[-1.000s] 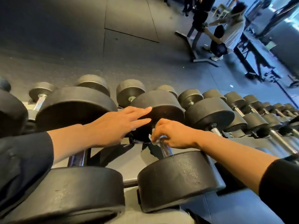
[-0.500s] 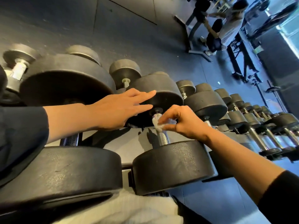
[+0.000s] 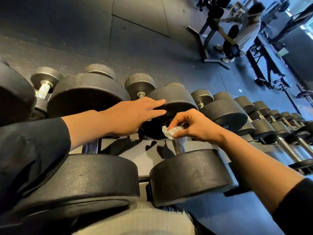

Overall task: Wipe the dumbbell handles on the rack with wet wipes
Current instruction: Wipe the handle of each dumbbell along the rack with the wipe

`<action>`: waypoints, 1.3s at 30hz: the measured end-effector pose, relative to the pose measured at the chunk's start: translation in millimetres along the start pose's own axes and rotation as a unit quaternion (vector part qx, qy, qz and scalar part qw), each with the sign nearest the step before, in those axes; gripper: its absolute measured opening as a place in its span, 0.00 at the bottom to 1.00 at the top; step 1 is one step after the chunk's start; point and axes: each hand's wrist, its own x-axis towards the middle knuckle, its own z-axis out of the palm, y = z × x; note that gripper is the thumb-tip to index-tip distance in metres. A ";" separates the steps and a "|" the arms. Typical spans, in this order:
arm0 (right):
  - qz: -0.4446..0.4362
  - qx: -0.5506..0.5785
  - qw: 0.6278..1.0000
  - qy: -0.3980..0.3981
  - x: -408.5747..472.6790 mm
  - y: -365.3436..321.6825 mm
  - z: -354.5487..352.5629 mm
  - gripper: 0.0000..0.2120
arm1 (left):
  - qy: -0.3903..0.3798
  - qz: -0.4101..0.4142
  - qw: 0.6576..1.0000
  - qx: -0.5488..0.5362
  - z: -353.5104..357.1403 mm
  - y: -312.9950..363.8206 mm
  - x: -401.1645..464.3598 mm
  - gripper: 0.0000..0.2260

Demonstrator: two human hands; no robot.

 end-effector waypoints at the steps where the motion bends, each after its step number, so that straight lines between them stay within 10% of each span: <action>1: -0.016 -0.001 1.000 0.007 5.7 -6.3 0.5 0.08 | 0.014 -0.008 1.000 -0.016 -4.0 -3.4 -4.2 0.38; 21: -0.285 -0.114 0.950 -0.061 84.3 -63.6 63.0 0.10 | 0.167 -0.383 0.907 -0.052 -51.1 56.1 -147.6 0.24; 39: -0.343 0.042 0.932 0.110 102.8 -49.8 119.8 0.04 | 0.181 -0.523 0.825 -0.116 -40.2 104.5 -131.9 0.17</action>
